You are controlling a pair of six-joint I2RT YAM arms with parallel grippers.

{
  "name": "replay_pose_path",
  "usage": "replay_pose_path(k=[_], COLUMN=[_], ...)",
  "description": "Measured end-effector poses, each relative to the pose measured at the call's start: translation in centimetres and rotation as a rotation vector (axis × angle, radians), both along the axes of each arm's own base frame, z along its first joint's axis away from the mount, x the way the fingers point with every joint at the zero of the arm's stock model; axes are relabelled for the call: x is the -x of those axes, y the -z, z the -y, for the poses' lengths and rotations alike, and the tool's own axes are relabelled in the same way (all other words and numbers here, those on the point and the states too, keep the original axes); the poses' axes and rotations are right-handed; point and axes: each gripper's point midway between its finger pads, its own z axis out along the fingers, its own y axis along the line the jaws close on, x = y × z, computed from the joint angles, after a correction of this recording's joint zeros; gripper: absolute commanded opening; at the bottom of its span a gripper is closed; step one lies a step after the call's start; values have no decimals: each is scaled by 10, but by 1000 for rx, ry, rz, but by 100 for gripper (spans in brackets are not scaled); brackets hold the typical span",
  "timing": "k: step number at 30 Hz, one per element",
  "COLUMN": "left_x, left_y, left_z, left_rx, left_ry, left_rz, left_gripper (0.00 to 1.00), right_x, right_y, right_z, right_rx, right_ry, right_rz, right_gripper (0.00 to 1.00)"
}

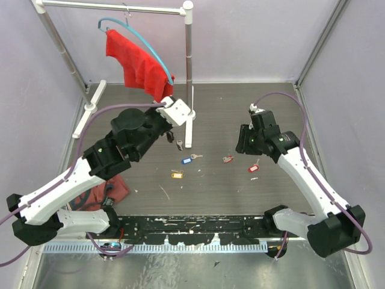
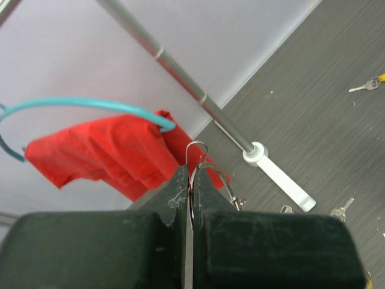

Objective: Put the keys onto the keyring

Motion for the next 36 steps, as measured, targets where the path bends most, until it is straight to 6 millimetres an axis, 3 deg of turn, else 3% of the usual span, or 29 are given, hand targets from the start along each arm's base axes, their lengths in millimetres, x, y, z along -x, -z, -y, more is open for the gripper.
replay_pose_path(k=[4, 13, 22, 24, 26, 36], left_x=[-4, -7, -10, -10, -10, -8], left_y=[14, 45, 48, 49, 49, 47], left_z=[-19, -20, -24, -24, -24, -24], left_rx=[27, -20, -22, -22, -19, -14], left_ry=[-35, -39, -53, -52, -49, -41], left_rz=[-45, -113, -119, -120, -122, -120], left_gripper=[0, 0, 0, 0, 0, 0], right_x=[-3, -34, -46, -47, -51, -51], right_y=[38, 96, 117, 121, 125, 130], right_z=[2, -20, -33, -35, -38, -65], right_rx=[2, 96, 205, 228, 256, 217], right_ry=[12, -99, -259, -287, -293, 16], right_rz=[-95, -205, -211, -224, -230, -206], right_gripper=[42, 45, 53, 50, 41, 38])
